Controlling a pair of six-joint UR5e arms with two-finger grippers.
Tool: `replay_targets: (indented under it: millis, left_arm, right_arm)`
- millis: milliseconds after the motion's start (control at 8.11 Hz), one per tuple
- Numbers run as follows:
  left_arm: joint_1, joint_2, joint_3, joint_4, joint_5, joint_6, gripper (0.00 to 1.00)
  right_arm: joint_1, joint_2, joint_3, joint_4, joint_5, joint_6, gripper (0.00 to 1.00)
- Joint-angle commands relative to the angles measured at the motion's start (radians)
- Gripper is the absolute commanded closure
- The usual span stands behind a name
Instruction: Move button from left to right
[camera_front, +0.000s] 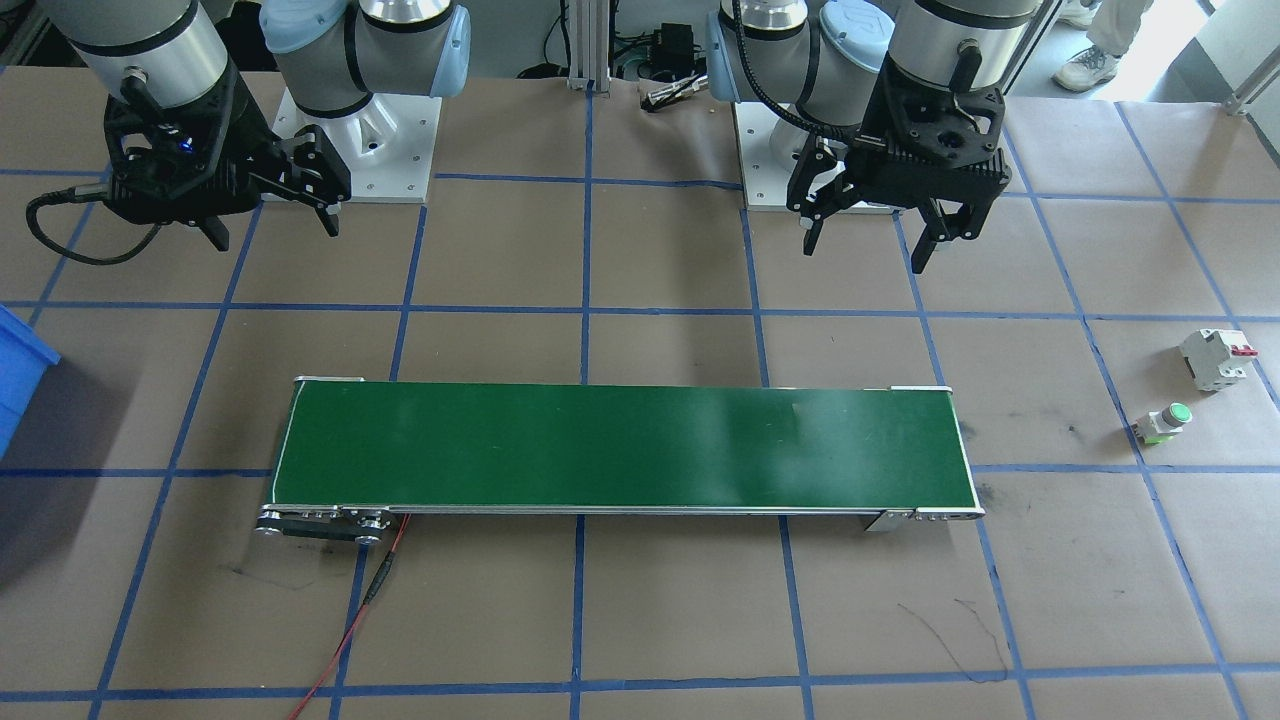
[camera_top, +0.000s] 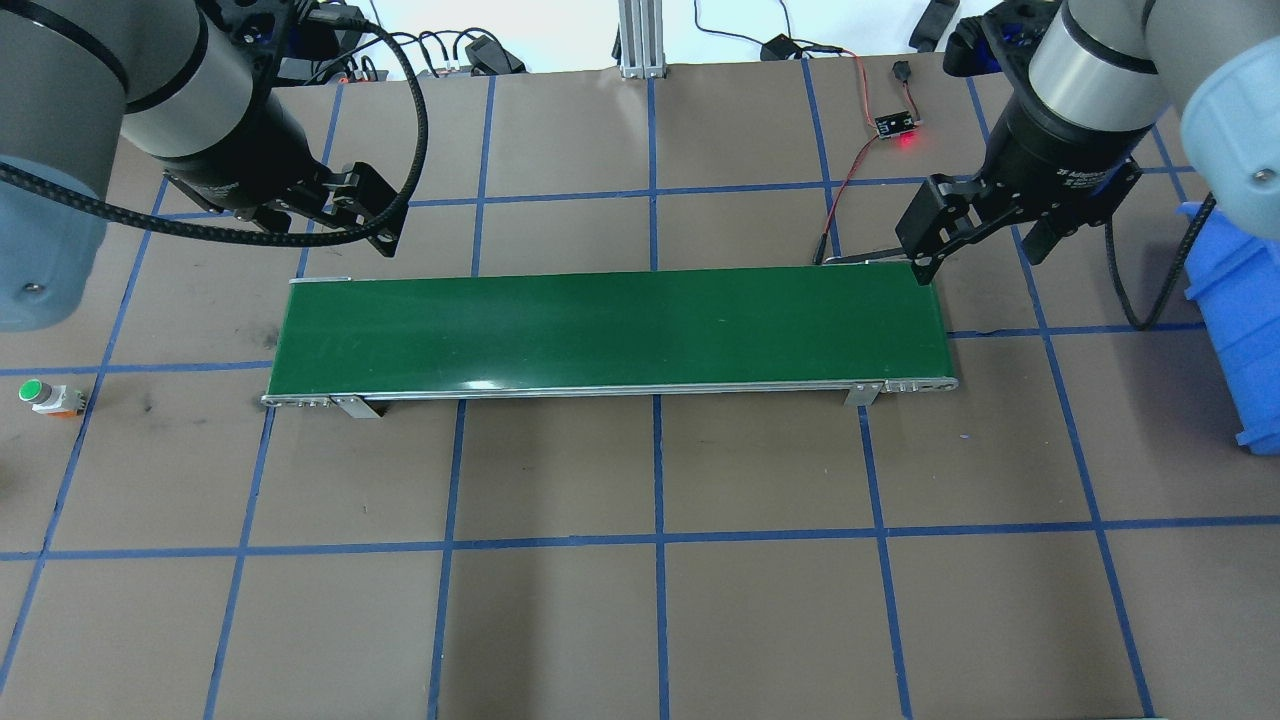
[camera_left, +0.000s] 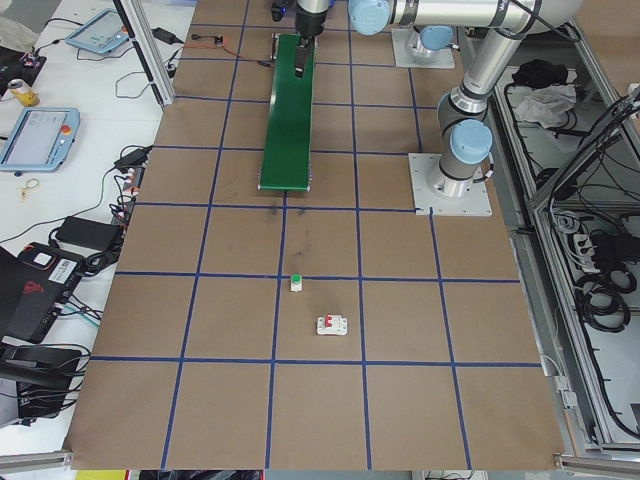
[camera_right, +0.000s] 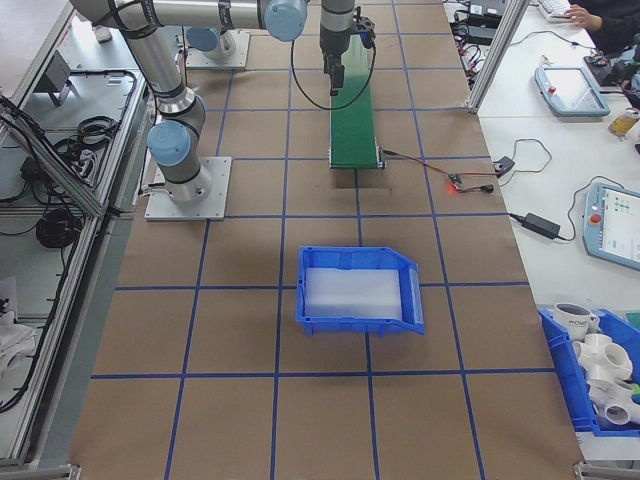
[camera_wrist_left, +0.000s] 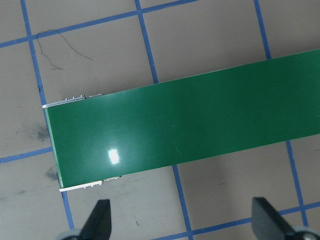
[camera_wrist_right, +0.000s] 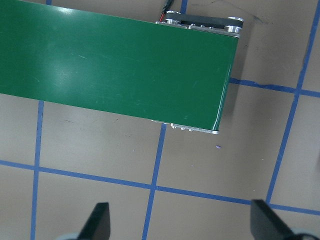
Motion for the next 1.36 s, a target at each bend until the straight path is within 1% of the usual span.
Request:
replay_targets:
  millis: [0, 123, 247, 370, 493, 616, 740, 863, 986, 1110, 1233]
  left_arm:
    - [0.003, 0.008, 0.0, -0.003, -0.002, 0.017, 0.0]
    - [0.015, 0.007, 0.004, -0.002, 0.0, 0.042, 0.0]
    - [0.038, 0.002, 0.003, 0.007, 0.001, 0.095, 0.0]
    - [0.136, -0.013, 0.0, 0.007, 0.002, 0.209, 0.0]
    - [0.279, -0.045, -0.009, 0.007, 0.003, 0.294, 0.0]
    - [0.396, -0.115, -0.02, 0.016, 0.0, 0.378, 0.0]
    - [0.491, -0.18, -0.022, 0.111, 0.001, 0.469, 0.0]
    - [0.576, -0.246, -0.025, 0.184, 0.036, 0.505, 0.0]
    - [0.637, -0.313, -0.019, 0.2, 0.125, 0.511, 0.0]
    - [0.687, -0.369, -0.019, 0.249, 0.138, 0.511, 0.0]
    - [0.704, -0.406, -0.019, 0.327, 0.14, 0.513, 0.0]
  right_arm:
    - [0.0, -0.001, 0.001, 0.0, -0.01, -0.002, 0.0]
    - [0.001, 0.001, 0.001, 0.0, -0.003, -0.002, 0.0]
    - [0.0, -0.001, -0.001, 0.0, -0.01, -0.002, 0.0]
    - [-0.002, -0.007, -0.004, 0.002, -0.012, 0.006, 0.0]
    - [0.0, -0.01, -0.004, 0.003, -0.018, 0.009, 0.0]
    - [-0.002, -0.01, -0.004, 0.005, -0.019, 0.009, 0.0]
    - [-0.002, -0.009, -0.006, 0.002, -0.009, 0.009, 0.0]
    - [-0.002, -0.009, -0.007, -0.001, -0.009, 0.012, 0.0]
    - [-0.002, -0.009, -0.007, -0.001, -0.013, 0.012, 0.0]
    - [-0.003, -0.01, -0.009, 0.003, -0.018, 0.012, 0.0]
    - [-0.002, -0.01, -0.007, 0.003, -0.018, 0.012, 0.0]
